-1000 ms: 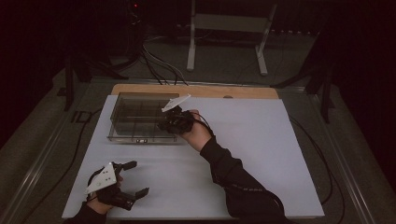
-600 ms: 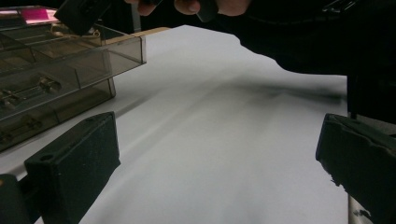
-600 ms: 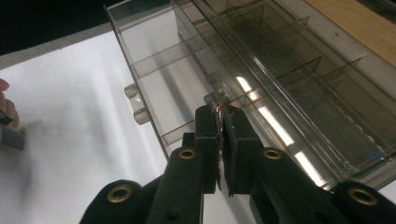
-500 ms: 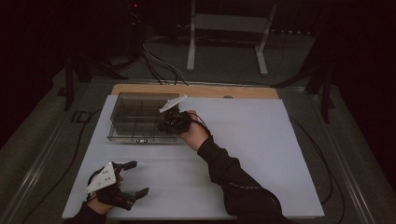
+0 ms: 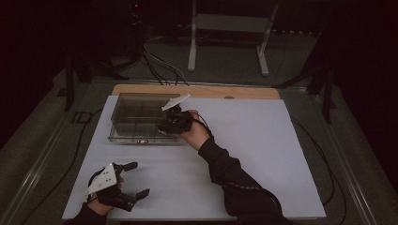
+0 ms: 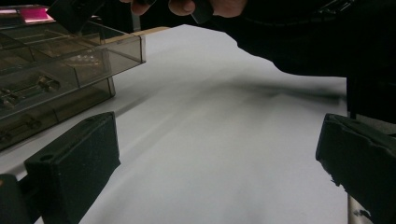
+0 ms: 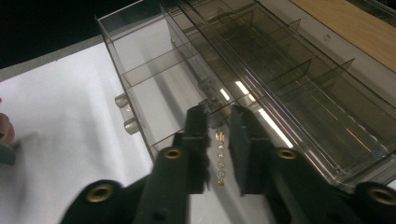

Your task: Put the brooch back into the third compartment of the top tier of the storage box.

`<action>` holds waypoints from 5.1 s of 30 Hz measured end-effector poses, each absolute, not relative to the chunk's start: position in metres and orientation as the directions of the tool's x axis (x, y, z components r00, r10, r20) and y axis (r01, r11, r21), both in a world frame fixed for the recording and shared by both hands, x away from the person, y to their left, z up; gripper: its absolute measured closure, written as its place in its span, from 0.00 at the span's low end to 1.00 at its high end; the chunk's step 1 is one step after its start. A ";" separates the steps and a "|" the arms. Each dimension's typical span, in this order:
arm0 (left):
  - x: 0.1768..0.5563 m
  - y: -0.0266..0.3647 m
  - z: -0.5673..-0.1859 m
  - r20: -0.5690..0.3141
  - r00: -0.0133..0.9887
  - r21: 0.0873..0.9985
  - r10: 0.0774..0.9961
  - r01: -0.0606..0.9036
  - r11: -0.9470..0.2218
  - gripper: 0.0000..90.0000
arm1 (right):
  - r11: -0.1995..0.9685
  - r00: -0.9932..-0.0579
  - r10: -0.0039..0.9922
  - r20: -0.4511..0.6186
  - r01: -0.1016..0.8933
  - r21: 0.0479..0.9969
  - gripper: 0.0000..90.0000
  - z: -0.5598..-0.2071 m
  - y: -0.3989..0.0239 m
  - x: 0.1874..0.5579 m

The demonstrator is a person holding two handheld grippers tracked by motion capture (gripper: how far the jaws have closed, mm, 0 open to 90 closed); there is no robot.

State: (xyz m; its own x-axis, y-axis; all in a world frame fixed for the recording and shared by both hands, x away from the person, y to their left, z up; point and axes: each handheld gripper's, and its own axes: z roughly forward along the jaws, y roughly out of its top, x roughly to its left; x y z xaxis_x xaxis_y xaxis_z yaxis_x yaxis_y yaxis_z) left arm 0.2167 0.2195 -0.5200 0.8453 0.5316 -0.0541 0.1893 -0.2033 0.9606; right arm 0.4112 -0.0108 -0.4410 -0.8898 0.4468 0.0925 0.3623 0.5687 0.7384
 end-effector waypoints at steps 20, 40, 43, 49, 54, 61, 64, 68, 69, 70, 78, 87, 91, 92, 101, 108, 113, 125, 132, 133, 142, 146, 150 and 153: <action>0.217 0.219 -0.520 -0.051 0.846 0.960 0.531 0.188 -0.207 0.01 | 0.536 -0.893 0.435 0.116 0.360 0.764 0.38 -0.432 -0.010 0.399; 0.218 0.219 -0.520 -0.058 0.844 0.961 0.533 0.191 -0.199 0.01 | 0.537 -0.920 0.379 0.099 0.306 0.786 0.02 -0.419 -0.023 0.391; 0.217 0.219 -0.521 -0.059 0.844 0.960 0.532 0.193 -0.200 0.01 | 0.535 -0.921 0.377 0.101 0.306 0.787 0.01 -0.419 -0.027 0.390; 0.217 0.219 -0.521 -0.059 0.845 0.961 0.532 0.192 -0.199 0.01 | 0.536 -0.922 0.376 0.090 0.296 0.790 0.00 -0.417 -0.037 0.385; 0.217 0.219 -0.521 -0.059 0.843 0.960 0.535 0.194 -0.200 0.01 | 0.515 -0.914 0.394 0.096 0.306 0.800 0.00 -0.414 -0.050 0.385; 0.217 0.219 -0.520 -0.057 0.843 0.960 0.534 0.193 -0.203 0.01 | 0.506 -0.905 0.415 0.088 0.310 0.805 0.00 -0.414 -0.071 0.382; 0.217 0.219 -0.521 -0.061 0.842 0.961 0.536 0.195 -0.196 0.01 | 0.503 -0.902 0.422 0.087 0.313 0.806 0.00 -0.415 -0.076 0.380; 0.217 0.219 -0.521 -0.057 0.842 0.960 0.536 0.193 -0.201 0.01 | 0.494 -0.893 0.444 0.074 0.313 0.811 0.00 -0.416 -0.092 0.376; 0.217 0.219 -0.521 -0.057 0.842 0.960 0.537 0.194 -0.202 0.01 | 0.491 -0.890 0.449 0.074 0.315 0.812 0.00 -0.416 -0.095 0.375; 0.216 0.219 -0.521 -0.053 0.843 0.960 0.536 0.191 -0.207 0.01 | 0.493 -0.890 0.450 0.068 0.312 0.812 0.00 -0.417 -0.099 0.374; 0.216 0.218 -0.521 -0.053 0.844 0.960 0.533 0.190 -0.206 0.01 | 0.472 -0.877 0.477 0.062 0.315 0.823 0.00 -0.426 -0.124 0.364; 0.216 0.218 -0.521 -0.048 0.845 0.958 0.533 0.189 -0.214 0.01 | 0.456 -0.868 0.491 0.082 0.336 0.824 0.00 -0.448 -0.148 0.349; 0.216 0.218 -0.521 -0.051 0.844 0.959 0.534 0.192 -0.211 0.01 | 0.460 -0.860 0.506 0.067 0.335 0.822 0.00 -0.460 -0.156 0.341; 0.216 0.218 -0.521 -0.051 0.845 0.958 0.533 0.191 -0.212 0.01 | 0.458 -0.856 0.513 0.066 0.338 0.822 0.00 -0.463 -0.158 0.339; 0.216 0.218 -0.521 -0.054 0.845 0.959 0.532 0.193 -0.209 0.01 | 0.455 -0.840 0.536 0.077 0.365 0.812 0.00 -0.483 -0.181 0.319; 0.216 0.218 -0.521 -0.053 0.844 0.959 0.533 0.192 -0.210 0.01 | 0.449 -0.838 0.538 0.088 0.374 0.811 0.00 -0.493 -0.199 0.307; 0.216 0.218 -0.521 -0.053 0.845 0.959 0.533 0.192 -0.209 0.01 | 0.447 -0.832 0.548 0.088 0.381 0.810 0.00 -0.497 -0.210 0.300; 0.216 0.218 -0.520 -0.053 0.844 0.959 0.533 0.192 -0.209 0.01 | 0.435 -0.796 0.599 0.089 0.416 0.799 0.00 -0.509 -0.244 0.283; 0.216 0.218 -0.520 -0.052 0.846 0.959 0.530 0.190 -0.209 0.01 | 0.436 -0.766 0.638 0.079 0.444 0.783 0.00 -0.516 -0.265 0.275; 0.216 0.218 -0.520 -0.052 0.846 0.959 0.531 0.190 -0.208 0.01 | 0.437 -0.761 0.645 0.071 0.443 0.783 0.00 -0.517 -0.268 0.274; 0.215 0.218 -0.520 -0.050 0.844 0.960 0.534 0.188 -0.207 0.01 | 0.420 -0.730 0.679 0.074 0.469 0.777 0.00 -0.522 -0.287 0.265; 0.215 0.218 -0.520 -0.051 0.844 0.960 0.533 0.189 -0.208 0.01 | 0.410 -0.718 0.691 0.079 0.480 0.775 0.00 -0.524 -0.298 0.259; 0.215 0.217 -0.520 -0.049 0.846 0.959 0.532 0.189 -0.212 0.01 | 0.398 -0.706 0.701 0.096 0.499 0.770 0.00 -0.526 -0.306 0.254; 0.216 0.217 -0.521 -0.051 0.845 0.958 0.532 0.192 -0.212 0.01 | 0.398 -0.698 0.711 0.082 0.497 0.771 0.00 -0.526 -0.308 0.252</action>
State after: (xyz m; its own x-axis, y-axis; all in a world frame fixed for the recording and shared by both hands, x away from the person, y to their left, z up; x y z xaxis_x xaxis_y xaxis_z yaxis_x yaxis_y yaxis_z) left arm 0.2155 0.2168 -0.5205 0.8452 0.5320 -0.0515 0.1916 -0.2117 0.9584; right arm 0.2517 -0.3085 -0.5257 -0.6981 0.7112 0.0825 0.4969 0.3984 0.7709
